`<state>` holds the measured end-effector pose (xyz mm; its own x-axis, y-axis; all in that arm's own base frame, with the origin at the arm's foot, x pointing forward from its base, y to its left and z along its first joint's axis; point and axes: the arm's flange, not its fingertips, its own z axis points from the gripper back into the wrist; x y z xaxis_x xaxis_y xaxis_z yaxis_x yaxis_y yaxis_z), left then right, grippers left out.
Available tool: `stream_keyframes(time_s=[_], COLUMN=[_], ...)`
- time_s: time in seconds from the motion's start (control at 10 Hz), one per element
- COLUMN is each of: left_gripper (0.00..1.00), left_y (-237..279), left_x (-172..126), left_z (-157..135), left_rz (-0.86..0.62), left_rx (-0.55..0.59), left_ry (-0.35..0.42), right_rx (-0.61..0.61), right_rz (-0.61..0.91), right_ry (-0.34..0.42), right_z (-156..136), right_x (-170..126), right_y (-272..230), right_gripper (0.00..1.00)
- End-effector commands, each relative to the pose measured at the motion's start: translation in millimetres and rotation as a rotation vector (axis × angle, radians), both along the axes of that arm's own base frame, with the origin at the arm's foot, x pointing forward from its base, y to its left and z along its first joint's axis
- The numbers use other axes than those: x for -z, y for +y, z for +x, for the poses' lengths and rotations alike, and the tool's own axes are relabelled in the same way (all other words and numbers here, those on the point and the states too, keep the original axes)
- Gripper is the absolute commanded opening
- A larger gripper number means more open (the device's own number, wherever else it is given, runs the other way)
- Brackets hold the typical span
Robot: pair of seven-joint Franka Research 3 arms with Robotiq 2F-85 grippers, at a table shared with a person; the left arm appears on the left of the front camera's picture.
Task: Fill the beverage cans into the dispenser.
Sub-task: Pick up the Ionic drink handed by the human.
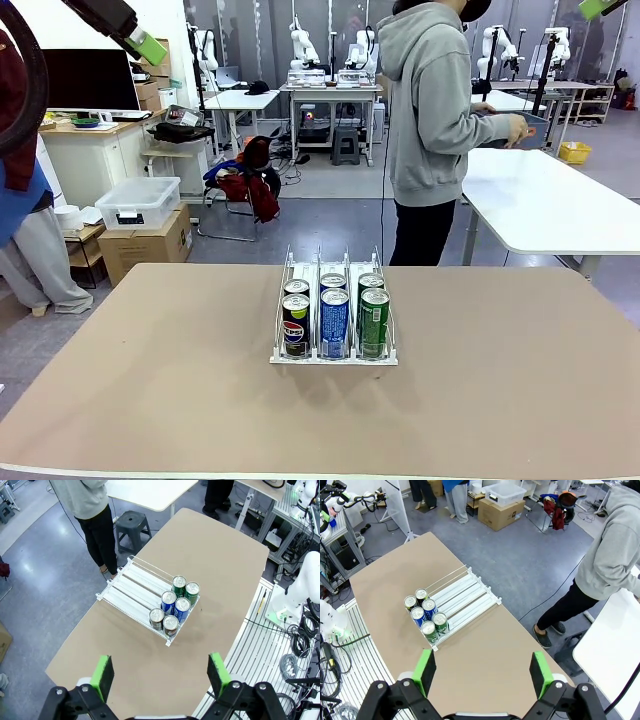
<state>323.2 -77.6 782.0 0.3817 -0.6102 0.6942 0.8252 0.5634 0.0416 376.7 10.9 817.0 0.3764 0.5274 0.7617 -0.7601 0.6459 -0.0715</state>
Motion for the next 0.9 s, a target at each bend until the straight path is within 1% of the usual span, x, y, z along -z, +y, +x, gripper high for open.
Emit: stream_keyframes(time_s=[0.0,0.8], left_gripper=[1.00,1.00], left_y=[-0.4,-0.4], left_x=[1.0,1.0], left_z=[0.6,0.6], left_rz=[0.002,0.002], left_rx=[0.002,0.002], left_ry=[0.004,0.004], right_rx=[-0.002,-0.002], right_rz=[0.001,0.001], right_ry=[0.001,0.001], right_z=[-1.5,-1.5], right_x=[0.8,0.8], right_y=[0.0,0.0], right_gripper=[1.00,1.00])
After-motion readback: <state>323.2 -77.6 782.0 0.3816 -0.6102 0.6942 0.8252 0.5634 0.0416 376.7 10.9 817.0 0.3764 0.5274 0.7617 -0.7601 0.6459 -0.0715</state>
